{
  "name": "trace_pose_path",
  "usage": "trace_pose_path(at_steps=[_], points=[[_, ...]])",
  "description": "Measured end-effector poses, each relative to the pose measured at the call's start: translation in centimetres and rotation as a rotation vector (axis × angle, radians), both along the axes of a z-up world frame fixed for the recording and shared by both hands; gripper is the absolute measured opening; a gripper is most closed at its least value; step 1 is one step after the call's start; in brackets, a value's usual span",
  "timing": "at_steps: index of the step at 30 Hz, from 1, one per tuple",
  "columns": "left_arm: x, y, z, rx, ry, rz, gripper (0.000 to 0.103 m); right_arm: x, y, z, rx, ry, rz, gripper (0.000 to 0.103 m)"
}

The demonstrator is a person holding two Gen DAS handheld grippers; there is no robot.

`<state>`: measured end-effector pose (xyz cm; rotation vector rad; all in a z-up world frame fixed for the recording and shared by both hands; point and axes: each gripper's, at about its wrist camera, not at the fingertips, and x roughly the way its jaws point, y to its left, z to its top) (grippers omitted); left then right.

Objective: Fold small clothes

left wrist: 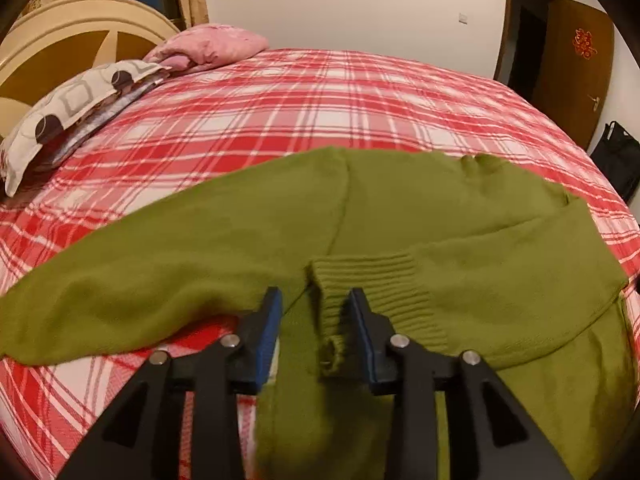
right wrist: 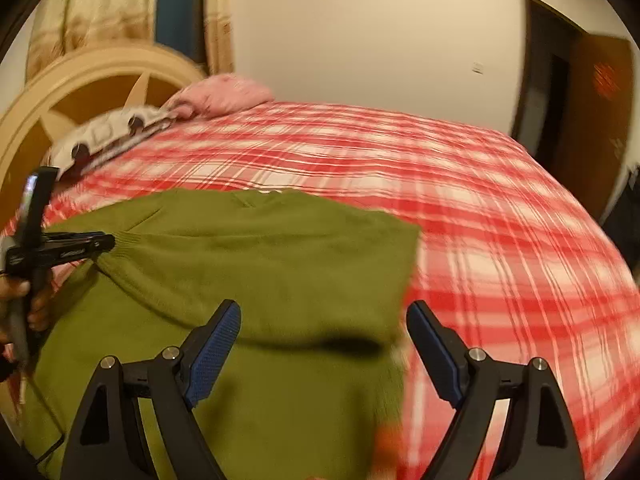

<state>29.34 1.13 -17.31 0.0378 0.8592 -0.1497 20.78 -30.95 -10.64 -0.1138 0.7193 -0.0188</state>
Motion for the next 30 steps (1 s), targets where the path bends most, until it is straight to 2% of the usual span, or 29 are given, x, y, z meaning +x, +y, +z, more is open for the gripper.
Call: trace_pose_path(at_steps=[2, 5, 8, 11, 14, 17, 19, 20, 22, 24, 27, 30], points=[[-0.2, 0.2, -0.1, -0.011, -0.001, -0.003, 0.037, 2.0, -0.1, -1.3, -0.003, 0.05, -0.022, 0.085], [-0.2, 0.0, -0.1, 0.004, -0.006, -0.008, 0.037, 3.9, -0.9, -4.6, 0.059, 0.186, -0.049, 0.085], [-0.4, -0.5, -0.3, 0.051, -0.014, -0.018, 0.038, 3.0, 0.0, -5.4, 0.006, 0.162, -0.044, 0.086], [-0.8, -0.8, -0.2, 0.049, -0.008, -0.043, 0.034, 2.1, 0.9, -5.2, 0.022, 0.191, -0.018, 0.086], [-1.0, -0.9, -0.2, -0.029, 0.028, -0.085, 0.034, 0.1, 1.0, -4.3, -0.009, 0.116, -0.03, 0.086], [-0.8, -1.5, -0.4, -0.043, 0.035, -0.1, 0.031, -2.2, 0.7, -3.5, 0.025, 0.069, -0.05, 0.086], [-0.9, -1.8, -0.3, -0.039, 0.032, -0.113, 0.014, -3.8, 0.7, -3.2, 0.033, 0.035, -0.052, 0.086], [-1.0, -1.9, -0.2, -0.036, 0.022, -0.12, 0.01, -4.6, 0.8, -3.2, 0.037, 0.025, -0.046, 0.086], [-1.3, -1.5, 0.5, -0.03, -0.012, -0.107, 0.01, -5.5, 1.0, -3.2, 0.026, 0.018, -0.038, 0.086], [-1.5, -0.5, 1.2, -0.065, -0.024, -0.089, 0.01, -6.1, 1.1, -3.1, 0.008, 0.004, -0.029, 0.086], [-1.6, 0.4, 1.3, -0.07, -0.029, -0.074, 0.01, -6.2, 1.1, -2.8, 0.0, -0.005, -0.013, 0.086], [-1.5, 0.0, 0.5, -0.07, 0.001, -0.081, 0.01, -5.1, 1.1, -2.3, -0.006, -0.022, -0.021, 0.086]])
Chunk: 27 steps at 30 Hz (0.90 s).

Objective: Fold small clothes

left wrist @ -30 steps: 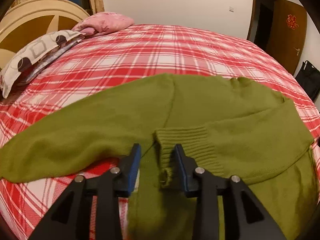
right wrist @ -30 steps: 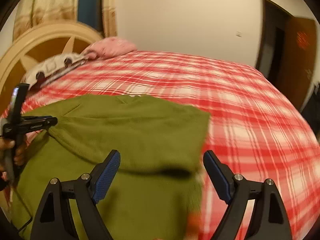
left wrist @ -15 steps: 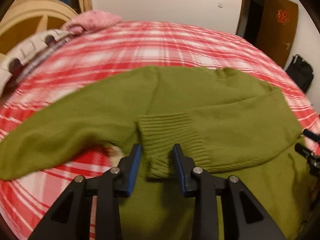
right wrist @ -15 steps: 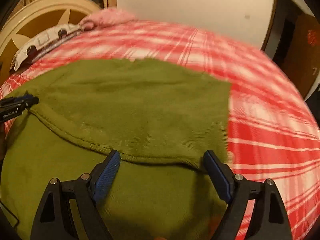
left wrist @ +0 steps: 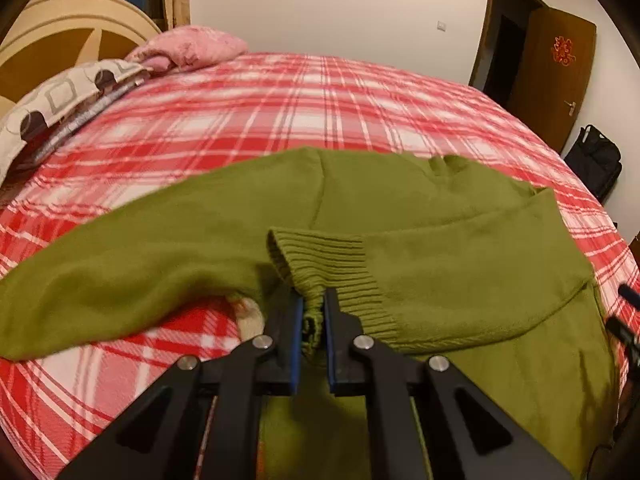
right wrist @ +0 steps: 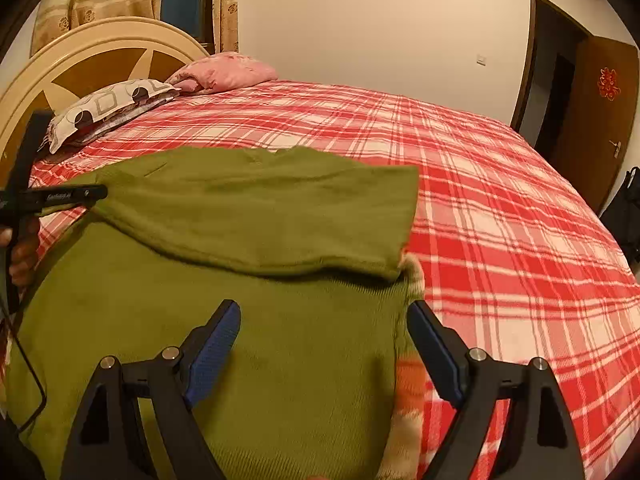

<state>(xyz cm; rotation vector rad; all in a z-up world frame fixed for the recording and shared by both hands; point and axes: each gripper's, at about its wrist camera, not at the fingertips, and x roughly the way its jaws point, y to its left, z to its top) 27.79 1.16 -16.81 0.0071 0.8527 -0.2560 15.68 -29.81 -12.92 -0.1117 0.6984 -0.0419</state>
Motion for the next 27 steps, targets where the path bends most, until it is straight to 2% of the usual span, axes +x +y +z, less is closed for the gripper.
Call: trace_pose_path(at_steps=[2, 4, 8, 9, 11, 12, 13, 17, 20, 22, 27], points=[[0.2, -0.5, -0.4, 0.026, 0.008, 0.01, 0.012, 0.7, 0.0, 0.4, 0.005, -0.017, 0.002, 0.086], [0.6, -0.7, -0.8, 0.045, 0.013, 0.026, 0.019, 2.2, 0.1, 0.7, 0.012, -0.023, 0.003, 0.086], [0.5, 0.3, -0.7, 0.032, 0.02, 0.04, 0.028, 6.1, -0.8, -1.6, -0.009, 0.114, -0.025, 0.086], [0.3, 0.6, -0.5, 0.028, 0.021, 0.043, 0.033, 7.1, -1.3, -3.0, -0.02, 0.197, -0.05, 0.086], [-0.4, 1.9, 0.2, 0.012, 0.002, 0.06, 0.048, 6.8, -2.3, -3.2, 0.019, 0.189, -0.062, 0.087], [-0.8, 2.5, 0.6, 0.014, -0.014, 0.077, 0.062, 6.5, -2.5, -2.9, 0.032, 0.181, -0.065, 0.087], [-1.4, 3.6, 1.2, 0.018, -0.043, 0.106, 0.072, 6.1, -2.6, -2.6, 0.039, 0.178, -0.073, 0.087], [-2.9, 7.2, 2.3, 0.051, -0.094, 0.171, 0.081, 4.3, -2.3, -1.5, 0.026, 0.121, -0.081, 0.087], [-3.9, 10.8, 2.4, 0.1, -0.115, 0.248, 0.081, 3.1, -1.4, -0.7, 0.014, 0.087, -0.054, 0.087], [-4.3, 14.1, 2.3, 0.132, -0.111, 0.321, 0.081, 2.2, -0.5, 0.0, 0.014, 0.062, -0.027, 0.087], [-4.5, 21.3, 1.4, 0.139, -0.085, 0.501, 0.081, -0.1, 1.7, 1.3, 0.0, 0.027, 0.059, 0.087]])
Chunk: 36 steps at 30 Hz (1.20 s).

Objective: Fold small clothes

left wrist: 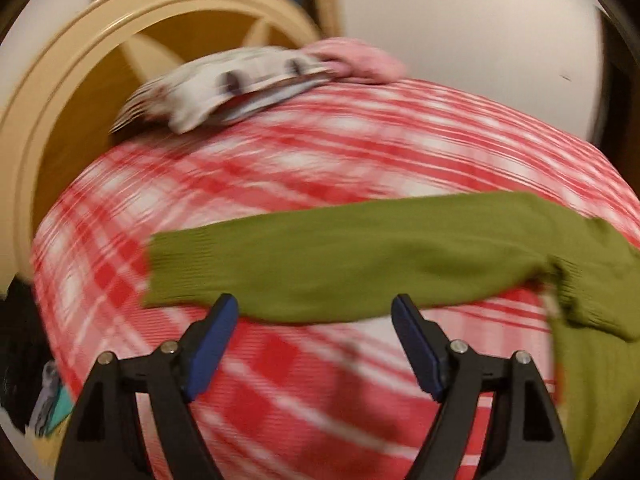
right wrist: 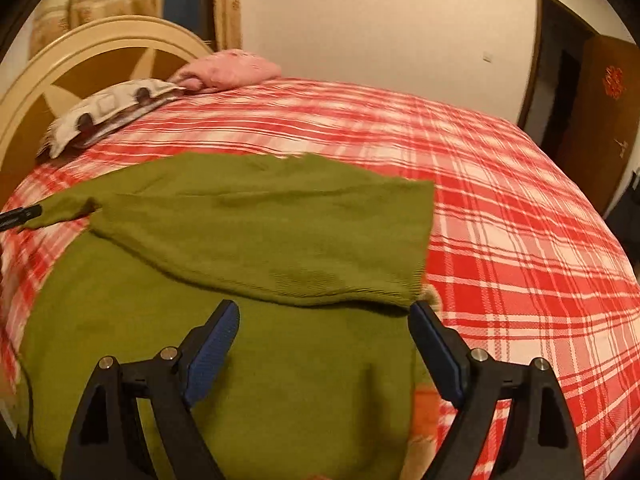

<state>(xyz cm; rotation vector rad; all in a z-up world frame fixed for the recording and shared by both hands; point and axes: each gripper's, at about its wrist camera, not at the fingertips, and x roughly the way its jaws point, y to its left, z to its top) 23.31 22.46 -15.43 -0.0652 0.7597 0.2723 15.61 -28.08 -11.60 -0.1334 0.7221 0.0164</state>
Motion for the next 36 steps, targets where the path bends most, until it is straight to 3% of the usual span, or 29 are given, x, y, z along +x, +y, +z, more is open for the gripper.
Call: trace_pose_path(at_steps=[4, 10, 14, 17, 20, 23, 24, 36], points=[[-0.2, 5.5, -0.9, 0.009, -0.004, 0.154, 0.081, -1.5, 1.5, 0.3, -0.034, 0.001, 0.054, 0.087], [0.0, 11.5, -2.4, -0.118, -0.006, 0.304, 0.079, -2.6, 3.1, -0.5, -0.053, 0.024, 0.093, 0.087], [0.9, 12.0, -2.9, -0.161, 0.002, 0.3, 0.074, -2.5, 4.3, -1.4, -0.048, 0.057, 0.113, 0.087], [1.7, 12.1, -3.4, -0.192, 0.014, 0.289, 0.063, -2.6, 5.2, -1.8, -0.048, 0.062, 0.123, 0.087], [2.5, 11.8, -3.5, -0.179, 0.011, 0.283, 0.057, -2.9, 5.9, -2.0, -0.049, 0.059, 0.13, 0.087], [2.8, 11.3, -3.3, -0.186, 0.005, 0.251, 0.025, -3.2, 6.2, -2.0, -0.051, 0.057, 0.134, 0.087], [2.8, 11.2, -3.2, -0.21, 0.002, 0.222, 0.007, -3.2, 6.2, -2.0, -0.051, 0.057, 0.133, 0.087], [2.4, 10.2, -0.4, -0.221, -0.049, 0.183, 0.007, -3.7, 6.4, -2.0, -0.031, 0.049, 0.13, 0.087]])
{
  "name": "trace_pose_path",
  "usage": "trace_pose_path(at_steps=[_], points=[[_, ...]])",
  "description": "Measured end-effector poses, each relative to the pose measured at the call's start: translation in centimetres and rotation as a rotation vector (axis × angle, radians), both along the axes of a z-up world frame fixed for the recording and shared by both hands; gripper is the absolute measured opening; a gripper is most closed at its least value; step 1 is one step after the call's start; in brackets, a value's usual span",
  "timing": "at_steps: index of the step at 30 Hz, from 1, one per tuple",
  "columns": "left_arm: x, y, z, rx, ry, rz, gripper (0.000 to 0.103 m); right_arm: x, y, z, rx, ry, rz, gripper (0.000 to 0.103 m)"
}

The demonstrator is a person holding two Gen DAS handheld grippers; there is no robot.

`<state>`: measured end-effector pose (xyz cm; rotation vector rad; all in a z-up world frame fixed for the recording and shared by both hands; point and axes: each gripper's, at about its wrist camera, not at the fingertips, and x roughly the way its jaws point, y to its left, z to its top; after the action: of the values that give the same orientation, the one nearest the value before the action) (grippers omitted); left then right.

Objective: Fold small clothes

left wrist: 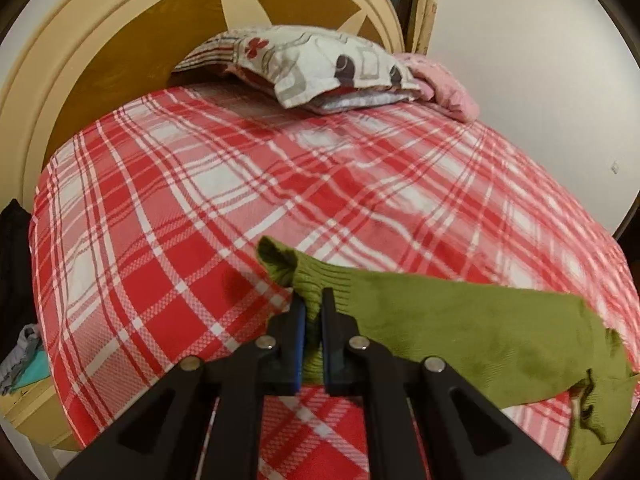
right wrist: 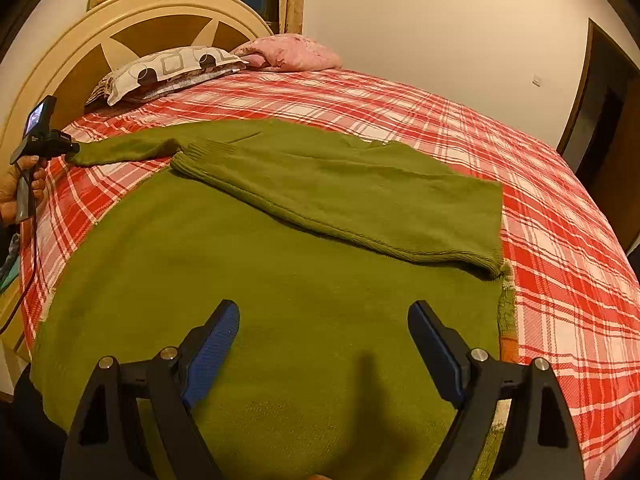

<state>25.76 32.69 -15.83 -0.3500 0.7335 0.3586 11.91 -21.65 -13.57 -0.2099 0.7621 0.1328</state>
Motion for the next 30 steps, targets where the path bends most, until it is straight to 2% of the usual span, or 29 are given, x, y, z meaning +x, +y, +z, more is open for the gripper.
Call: trace_pose_path(at_steps=[3, 10, 18, 24, 30], points=[[-0.2, -1.1, 1.9, -0.017, -0.046, -0.036, 0.007, 0.0, -0.2, 0.1, 0.01, -0.002, -0.006, 0.087], [-0.8, -7.0, 7.7, -0.006, -0.151, -0.164, 0.007, -0.6, -0.8, 0.5, 0.035, -0.015, -0.022, 0.087], [-0.3, -15.9, 13.7, -0.022, -0.254, -0.328, 0.006, -2.5, -2.5, 1.1, 0.054, -0.042, -0.038, 0.087], [0.4, -22.9, 16.5, -0.029, -0.297, -0.451, 0.006, -3.7, -4.9, 1.1, 0.083, -0.052, -0.086, 0.087], [1.4, -30.5, 17.2, -0.04, -0.3, -0.581, 0.006, -4.5, -7.1, 0.8, 0.116, -0.055, -0.121, 0.087]])
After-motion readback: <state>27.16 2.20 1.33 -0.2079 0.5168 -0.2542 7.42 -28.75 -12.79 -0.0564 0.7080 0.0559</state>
